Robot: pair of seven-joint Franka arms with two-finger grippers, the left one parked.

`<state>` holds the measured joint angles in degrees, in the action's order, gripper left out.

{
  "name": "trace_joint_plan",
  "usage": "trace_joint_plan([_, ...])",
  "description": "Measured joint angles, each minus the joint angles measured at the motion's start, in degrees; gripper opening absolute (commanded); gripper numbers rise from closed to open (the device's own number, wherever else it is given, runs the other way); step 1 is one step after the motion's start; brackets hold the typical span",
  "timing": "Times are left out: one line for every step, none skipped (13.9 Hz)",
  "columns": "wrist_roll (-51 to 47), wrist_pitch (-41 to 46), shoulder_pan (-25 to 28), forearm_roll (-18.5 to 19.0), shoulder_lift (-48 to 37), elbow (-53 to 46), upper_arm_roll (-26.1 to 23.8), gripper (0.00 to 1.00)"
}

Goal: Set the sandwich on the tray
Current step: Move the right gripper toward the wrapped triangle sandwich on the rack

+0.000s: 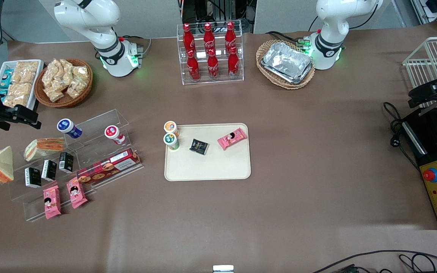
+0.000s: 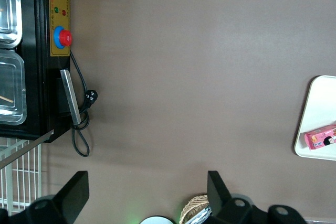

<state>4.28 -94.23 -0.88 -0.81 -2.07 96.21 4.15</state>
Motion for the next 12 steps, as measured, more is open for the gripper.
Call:
trace_joint_plan([0.0,0.0,-0.1,0.0,0.0,0.0,0.1,1.0])
trace_joint_plan([0.0,0.0,-0.1,0.0,0.0,0.0,0.2,1.0])
trace_joint_plan([0.0,0.1,-0.2,0.0,0.0,0.0,0.3,1.0])
trace_joint_plan([0.0,0.1,-0.2,0.0,0.0,0.0,0.3,1.0])
trace_joint_plan([0.0,0.0,-0.2,0.1,0.0,0.0,0.3,1.0])
trace_joint_plan([0.0,-0.2,-0.2,0.4,0.0,0.0,0.3,1.0])
trace_joint_plan([0.0,-0.7,-0.2,1.2,0.0,0.0,0.3,1.0])
trace_joint_plan([0.0,-1.2,-0.2,2.4,0.1,-0.1,0.4,1.0])
trace_joint_plan([0.0,-1.4,-0.2,3.2,0.1,-0.2,0.7,1.0])
trace_joint_plan([0.9,-1.5,-0.2,3.8,0.1,-0.3,1.7,1.0])
trace_joint_plan([3.2,-1.6,-0.3,3.9,0.1,-0.4,3.4,1.0])
trace_joint_plan([6.7,-1.6,-0.4,4.0,0.1,-0.4,5.5,1.0])
